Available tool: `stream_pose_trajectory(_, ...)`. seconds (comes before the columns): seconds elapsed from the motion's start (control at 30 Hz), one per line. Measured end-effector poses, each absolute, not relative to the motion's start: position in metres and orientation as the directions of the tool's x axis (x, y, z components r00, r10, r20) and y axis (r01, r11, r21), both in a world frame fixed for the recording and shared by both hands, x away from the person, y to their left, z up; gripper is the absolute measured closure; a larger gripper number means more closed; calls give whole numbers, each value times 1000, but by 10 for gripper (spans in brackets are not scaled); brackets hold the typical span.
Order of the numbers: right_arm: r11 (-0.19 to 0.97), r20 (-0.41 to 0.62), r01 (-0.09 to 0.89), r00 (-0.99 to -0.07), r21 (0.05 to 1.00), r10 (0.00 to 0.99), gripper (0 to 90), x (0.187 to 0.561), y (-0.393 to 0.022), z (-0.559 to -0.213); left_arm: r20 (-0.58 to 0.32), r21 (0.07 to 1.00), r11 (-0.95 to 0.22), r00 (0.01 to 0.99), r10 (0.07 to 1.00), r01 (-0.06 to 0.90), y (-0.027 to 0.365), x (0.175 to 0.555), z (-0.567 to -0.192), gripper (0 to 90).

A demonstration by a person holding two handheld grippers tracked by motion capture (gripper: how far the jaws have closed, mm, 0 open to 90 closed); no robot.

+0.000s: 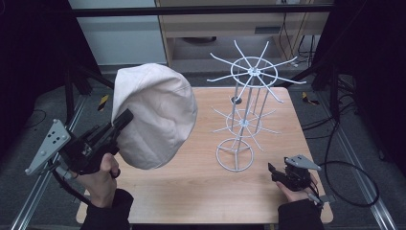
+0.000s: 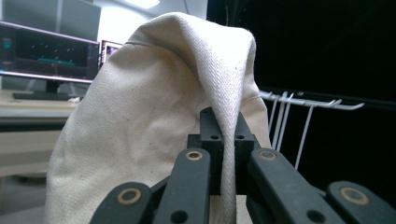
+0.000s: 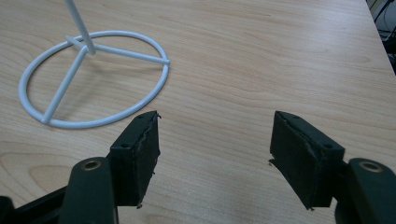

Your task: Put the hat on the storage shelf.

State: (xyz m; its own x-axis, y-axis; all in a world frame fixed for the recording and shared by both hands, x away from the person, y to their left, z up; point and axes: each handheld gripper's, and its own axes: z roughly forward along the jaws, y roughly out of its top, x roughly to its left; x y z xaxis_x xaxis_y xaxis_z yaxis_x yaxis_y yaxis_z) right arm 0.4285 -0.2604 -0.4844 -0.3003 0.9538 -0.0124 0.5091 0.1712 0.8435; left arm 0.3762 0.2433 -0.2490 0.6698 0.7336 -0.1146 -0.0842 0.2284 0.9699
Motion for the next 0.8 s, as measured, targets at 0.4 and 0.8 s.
stream_pose_trajectory(0.4, 172, -13, 509, -301, 844, 954, 331, 429, -261, -485, -85, 959, 250, 705, 704, -134, 233, 371, -223, 881)
stream_pose_trajectory(0.8, 171, -14, 508, -299, 844, 954, 330, 429, -261, -485, -76, 954, 264, 740, 669, -141, 213, 376, -204, 881)
